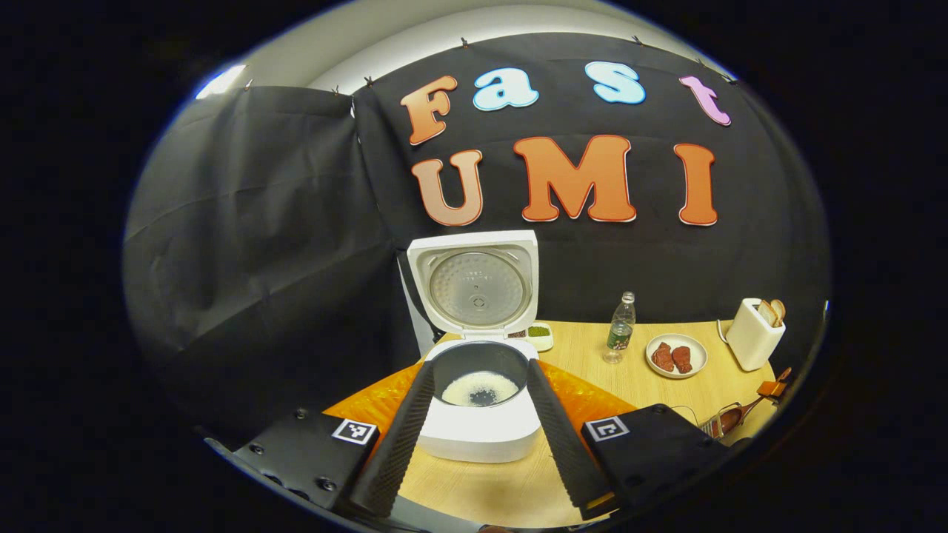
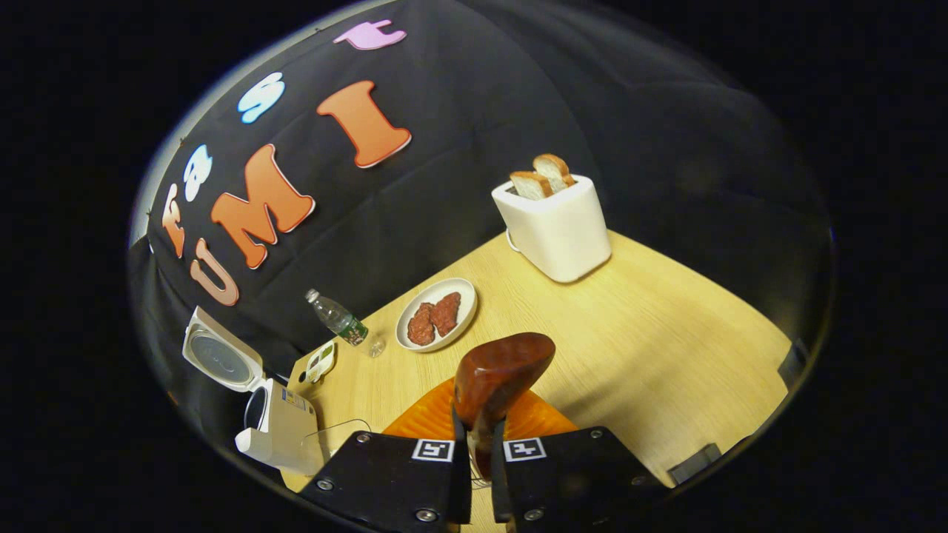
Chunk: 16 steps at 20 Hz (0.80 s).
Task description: Close the left gripper, press the button to open the rice cooker; take a wooden spoon from the chopstick holder with the right hand, scoop a spoonful of rice and pour it into the rice cooker, then put the wooden spoon back into the chopstick holder.
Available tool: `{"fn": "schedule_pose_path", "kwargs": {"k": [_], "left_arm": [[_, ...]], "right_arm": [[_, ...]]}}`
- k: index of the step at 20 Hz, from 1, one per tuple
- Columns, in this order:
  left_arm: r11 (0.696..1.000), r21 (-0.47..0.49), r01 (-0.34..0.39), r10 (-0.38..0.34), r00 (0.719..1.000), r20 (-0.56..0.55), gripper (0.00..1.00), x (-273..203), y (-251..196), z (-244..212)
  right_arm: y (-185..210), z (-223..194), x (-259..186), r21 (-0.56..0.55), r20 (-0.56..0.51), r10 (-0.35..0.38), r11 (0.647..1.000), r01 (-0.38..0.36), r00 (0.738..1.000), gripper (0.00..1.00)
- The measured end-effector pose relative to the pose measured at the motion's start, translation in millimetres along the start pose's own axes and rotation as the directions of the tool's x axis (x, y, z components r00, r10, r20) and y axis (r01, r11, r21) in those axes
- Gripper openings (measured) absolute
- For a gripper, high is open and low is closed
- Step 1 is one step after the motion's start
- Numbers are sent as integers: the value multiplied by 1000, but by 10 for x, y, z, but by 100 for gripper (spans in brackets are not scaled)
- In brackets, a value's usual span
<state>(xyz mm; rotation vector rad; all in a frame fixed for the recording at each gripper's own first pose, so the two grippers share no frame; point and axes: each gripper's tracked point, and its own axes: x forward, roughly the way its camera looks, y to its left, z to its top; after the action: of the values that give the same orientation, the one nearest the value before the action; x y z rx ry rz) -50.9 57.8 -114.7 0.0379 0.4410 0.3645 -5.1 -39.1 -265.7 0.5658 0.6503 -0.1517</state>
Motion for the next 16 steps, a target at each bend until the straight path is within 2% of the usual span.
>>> {"fn": "schedule_pose_path", "kwargs": {"k": [1,4,5,7,8,11,12,16], "left_arm": [[1000,0,-9,9,1000,18,86,-4,55,-5],[1000,-13,6,-5,999,37,100,76,148,-34],[1000,-11,9,-8,999,35,96,127,205,-59],[1000,-14,24,-24,999,35,96,221,318,-69],[999,-22,36,-35,999,27,100,269,367,-81],[998,-31,60,-60,998,10,97,371,471,-174],[998,-23,61,-61,998,13,100,395,529,-185],[997,8,77,-77,997,1,100,439,649,-288]], "right_arm": [[92,111,-71,-15,33,10,1000,-9,999,10],[475,313,-303,-35,96,61,998,-58,993,10],[630,323,-361,-36,102,82,996,-79,991,10],[986,276,-414,-50,106,129,991,-125,986,10],[1125,185,-412,-75,96,143,988,-136,985,10],[1450,-122,-345,-177,62,155,974,-142,986,10],[1518,-251,-297,-218,51,153,966,-138,987,10],[1657,-647,-72,-389,37,121,916,-97,992,10]]}}
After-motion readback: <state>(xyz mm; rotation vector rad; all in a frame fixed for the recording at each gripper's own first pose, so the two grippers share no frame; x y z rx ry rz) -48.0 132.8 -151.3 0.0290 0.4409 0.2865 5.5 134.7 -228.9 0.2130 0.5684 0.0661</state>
